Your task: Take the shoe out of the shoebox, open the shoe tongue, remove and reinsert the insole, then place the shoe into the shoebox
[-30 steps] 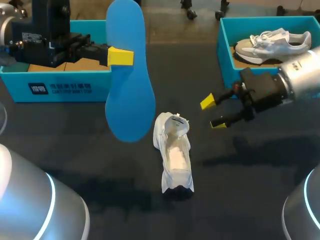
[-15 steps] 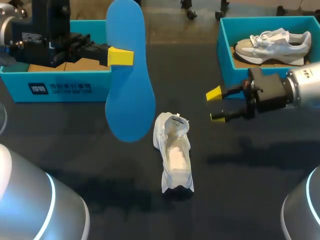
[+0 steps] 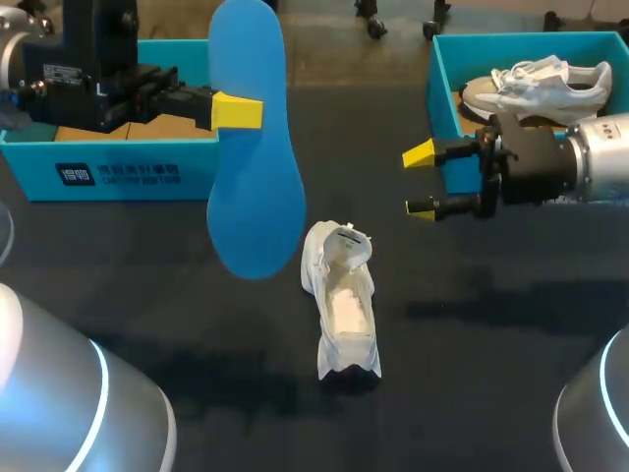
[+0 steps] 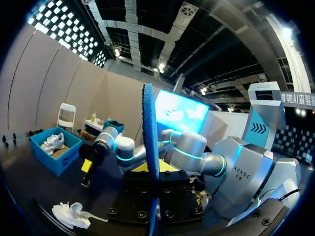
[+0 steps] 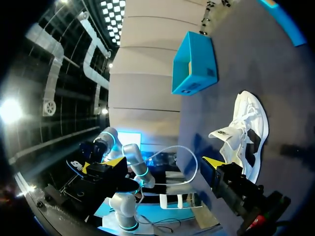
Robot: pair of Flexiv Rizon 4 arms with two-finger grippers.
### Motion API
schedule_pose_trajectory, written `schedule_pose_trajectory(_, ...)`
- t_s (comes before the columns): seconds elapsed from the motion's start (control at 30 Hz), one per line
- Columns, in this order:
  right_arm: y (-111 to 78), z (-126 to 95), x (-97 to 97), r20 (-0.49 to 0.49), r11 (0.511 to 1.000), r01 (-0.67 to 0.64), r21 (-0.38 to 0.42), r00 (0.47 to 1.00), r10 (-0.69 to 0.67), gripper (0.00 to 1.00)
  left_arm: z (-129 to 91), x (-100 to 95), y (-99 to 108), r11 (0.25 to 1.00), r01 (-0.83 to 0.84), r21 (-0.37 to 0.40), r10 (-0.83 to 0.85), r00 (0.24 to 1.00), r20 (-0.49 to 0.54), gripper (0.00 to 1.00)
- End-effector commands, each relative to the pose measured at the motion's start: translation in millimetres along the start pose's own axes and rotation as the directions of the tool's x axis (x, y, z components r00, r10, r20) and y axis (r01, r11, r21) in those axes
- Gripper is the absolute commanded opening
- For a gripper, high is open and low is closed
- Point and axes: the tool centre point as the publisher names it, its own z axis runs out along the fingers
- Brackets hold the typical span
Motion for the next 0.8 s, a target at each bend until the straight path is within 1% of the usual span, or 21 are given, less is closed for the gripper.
schedule_pose_trajectory(0.03, 1.5, 2, -0.7, 0.000, 1.000, 0.000, 0.002, 1.000, 0.000, 1.00, -1, -12.9, 0, 0.954, -0.297, 0.029, 0.299, 0.952, -0.067, 0.00)
schedule_pose_trajectory(0.07, 1.5, 2, -0.7, 0.000, 1.000, 0.000, 0.002, 1.000, 0.000, 1.00, -1, -15.6, 1, 0.914, -0.404, 0.040, 0.406, 0.912, -0.062, 0.00)
schedule_pose_trajectory(0.1, 1.5, 2, -0.7, 0.000, 1.000, 0.000, 0.002, 1.000, 0.000, 1.00, -1, -18.3, 3, 0.891, -0.453, 0.033, 0.454, 0.887, -0.082, 0.00)
schedule_pose_trajectory(0.13, 1.5, 2, -0.7, 0.000, 1.000, 0.000, 0.002, 1.000, 0.000, 1.00, -1, -21.8, 6, 0.839, -0.544, 0.015, 0.543, 0.835, -0.090, 0.00)
schedule_pose_trajectory(0.17, 1.5, 2, -0.7, 0.000, 1.000, 0.000, 0.002, 1.000, 0.000, 1.00, 0, -24.7, 11, 0.747, -0.665, -0.020, 0.660, 0.744, -0.103, 0.00)
schedule_pose_trajectory(0.2, 1.5, 2, -0.7, 0.000, 1.000, 0.000, 0.002, 1.000, 0.000, 1.00, 2, -30.4, 17, 0.654, -0.753, -0.069, 0.747, 0.658, -0.092, 0.00)
schedule_pose_trajectory(0.23, 1.5, 2, -0.7, 0.000, 1.000, 0.000, 0.002, 1.000, 0.000, 1.00, 4, -36.2, 22, 0.526, -0.845, -0.101, 0.842, 0.534, -0.077, 0.00)
schedule_pose_trajectory(0.27, 1.5, 2, -0.7, 0.000, 1.000, 0.000, 0.002, 1.000, 0.000, 1.00, 6, -44.6, 28, 0.362, -0.920, -0.152, 0.929, 0.369, -0.024, 0.00)
schedule_pose_trajectory(0.63, 1.5, 2, -0.7, 0.000, 1.000, 0.000, 0.002, 1.000, 0.000, 1.00, 6, -44.6, 28, 0.361, -0.920, -0.152, 0.929, 0.369, -0.024, 0.00)
schedule_pose_trajectory(0.67, 1.5, 2, -0.7, 0.000, 1.000, 0.000, 0.002, 1.000, 0.000, 1.00, 8, -45.9, 30, 0.264, -0.944, -0.198, 0.962, 0.271, -0.012, 0.00)
schedule_pose_trajectory(0.7, 1.5, 2, -0.7, 0.000, 1.000, 0.000, 0.002, 1.000, 0.000, 1.00, 11, -48.4, 33, 0.126, -0.951, -0.284, 0.990, 0.138, -0.023, 0.00)
schedule_pose_trajectory(0.77, 1.5, 2, -0.7, 0.000, 1.000, 0.000, 0.002, 1.000, 0.000, 1.00, 16, -56.3, 39, -0.013, -0.943, -0.332, 0.998, 0.010, -0.068, 0.00)
schedule_pose_trajectory(0.8, 1.5, 2, -0.7, 0.000, 1.000, 0.000, 0.002, 1.000, 0.000, 1.00, 19, -60.6, 42, -0.091, -0.925, -0.369, 0.995, -0.068, -0.075, 0.00)
